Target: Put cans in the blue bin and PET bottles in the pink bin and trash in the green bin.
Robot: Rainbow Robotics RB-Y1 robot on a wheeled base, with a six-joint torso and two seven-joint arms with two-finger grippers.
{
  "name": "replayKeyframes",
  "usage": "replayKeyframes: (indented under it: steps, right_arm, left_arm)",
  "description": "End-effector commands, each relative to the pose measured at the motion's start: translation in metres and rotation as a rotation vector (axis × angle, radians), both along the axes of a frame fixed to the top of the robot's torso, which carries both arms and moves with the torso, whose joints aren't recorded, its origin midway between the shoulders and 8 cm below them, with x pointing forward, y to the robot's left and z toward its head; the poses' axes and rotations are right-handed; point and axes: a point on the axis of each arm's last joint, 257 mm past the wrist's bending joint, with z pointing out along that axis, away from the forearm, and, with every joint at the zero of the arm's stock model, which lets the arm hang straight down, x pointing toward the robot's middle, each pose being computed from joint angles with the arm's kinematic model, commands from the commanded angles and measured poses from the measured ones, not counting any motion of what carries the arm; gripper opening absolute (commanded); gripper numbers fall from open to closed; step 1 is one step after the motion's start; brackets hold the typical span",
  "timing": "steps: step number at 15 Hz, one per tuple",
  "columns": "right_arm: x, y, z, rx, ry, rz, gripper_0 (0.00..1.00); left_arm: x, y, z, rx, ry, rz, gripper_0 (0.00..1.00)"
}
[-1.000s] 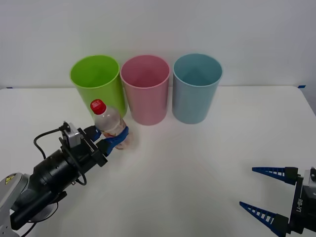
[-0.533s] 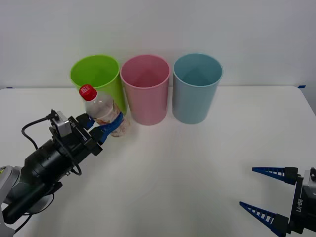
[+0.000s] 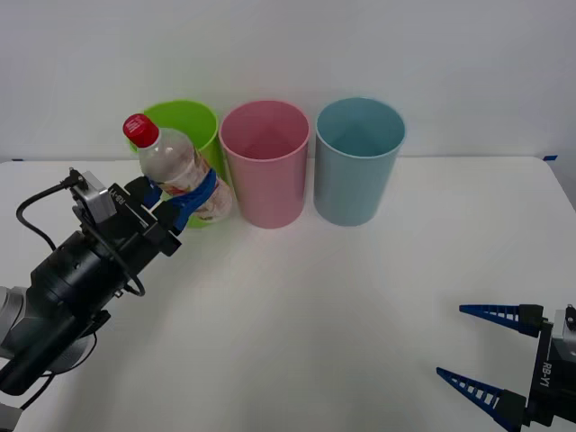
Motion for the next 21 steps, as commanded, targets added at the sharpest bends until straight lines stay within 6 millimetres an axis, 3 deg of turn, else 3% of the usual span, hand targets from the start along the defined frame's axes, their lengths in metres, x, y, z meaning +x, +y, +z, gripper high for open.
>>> replayKeyframes:
  steps: [1,6,14,21]
  right_arm:
    - [0.0,0.0,0.0,0.0,0.0,0.0,1.0]
    - [0.0,0.0,0.0,0.0,0.0,0.0,1.0]
    - [0.0,0.0,0.0,0.0,0.0,0.0,1.0]
    - [0.0,0.0,0.0,0.0,0.0,0.0,1.0]
  left_arm:
    - [0.002,-0.001,0.014,-0.014,-0.01,0.019,0.0]
    - [0.009,-0.007,0.039,-0.039,-0.035,0.015,0.0]
    - [0.039,-0.034,0.074,-0.076,-0.036,0.038,0.0]
    - [0.07,-0.044,0.089,-0.075,-0.019,0.071,0.0]
